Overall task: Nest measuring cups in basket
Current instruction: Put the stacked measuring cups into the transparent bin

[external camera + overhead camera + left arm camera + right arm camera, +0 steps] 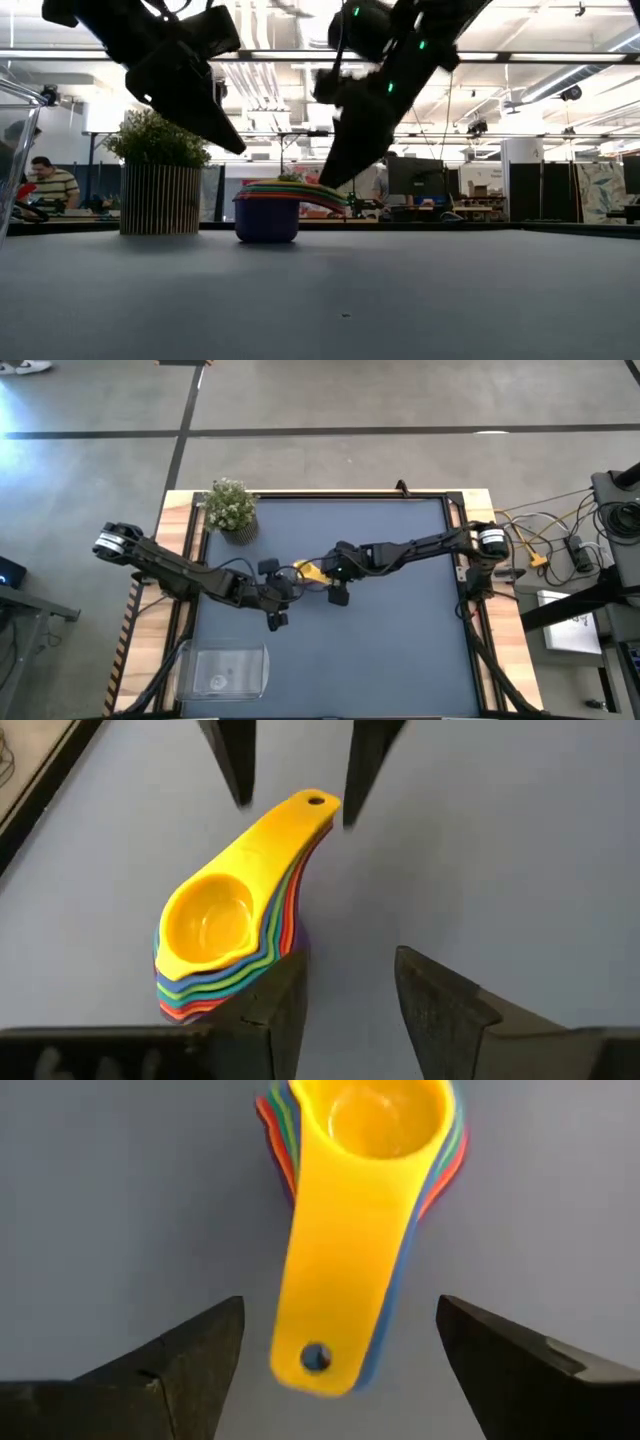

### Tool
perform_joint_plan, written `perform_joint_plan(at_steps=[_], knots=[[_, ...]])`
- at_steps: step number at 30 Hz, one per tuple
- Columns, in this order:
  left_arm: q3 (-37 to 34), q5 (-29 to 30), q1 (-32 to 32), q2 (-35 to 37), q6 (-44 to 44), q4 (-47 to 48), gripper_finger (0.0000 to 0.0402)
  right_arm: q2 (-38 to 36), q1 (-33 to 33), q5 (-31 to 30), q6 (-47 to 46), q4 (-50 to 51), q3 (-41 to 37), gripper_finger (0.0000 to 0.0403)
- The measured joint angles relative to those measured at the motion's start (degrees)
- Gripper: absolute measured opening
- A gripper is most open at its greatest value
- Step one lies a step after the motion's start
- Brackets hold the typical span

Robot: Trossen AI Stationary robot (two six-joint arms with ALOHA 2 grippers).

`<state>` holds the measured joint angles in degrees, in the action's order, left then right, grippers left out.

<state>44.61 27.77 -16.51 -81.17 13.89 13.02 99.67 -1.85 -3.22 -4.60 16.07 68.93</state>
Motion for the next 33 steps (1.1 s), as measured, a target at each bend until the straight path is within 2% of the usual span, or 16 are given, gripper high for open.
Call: perform_joint_plan(at_steps=[5, 9, 12, 19, 23, 27, 33], knots=[[-0.04, 0.02, -0.06, -0.90, 0.88, -0.99, 0.0127, -5.45, 0.58, -0.39, -0.06, 1.08, -0.44, 0.0310], [-0.07, -0.54, 0.02, -2.93, 3.68, -1.18, 0.0117, -9.09, -0.53, -7.23, -0.77, 1.37, -2.37, 0.0282], [-0.12, -1.71, 0.11, -5.54, 3.72, -2.22, 0.0111, -10.26, -1.91, -8.95, -2.01, 0.93, -5.11, 0.0224], [-0.17, -3.77, 0.19, -9.63, 3.65, -5.61, 0.0078, -9.63, -5.09, -8.31, -2.91, -8.33, -13.13, 0.0031], [-0.17, -3.78, 1.41, -10.88, 4.13, -5.73, 0.0045, -9.58, -5.31, -7.62, -3.85, -12.69, -15.52, 0.0015], [-0.17, -3.82, 3.83, -11.43, 4.82, -5.69, 0.0020, -9.01, -5.30, -6.69, -4.30, -12.70, -15.54, 0.0009], [-0.17, -3.95, 6.83, -11.07, 5.68, -5.27, 0.0001, -5.64, -5.30, -5.25, -4.63, -13.52, -15.18, 0.0008]])
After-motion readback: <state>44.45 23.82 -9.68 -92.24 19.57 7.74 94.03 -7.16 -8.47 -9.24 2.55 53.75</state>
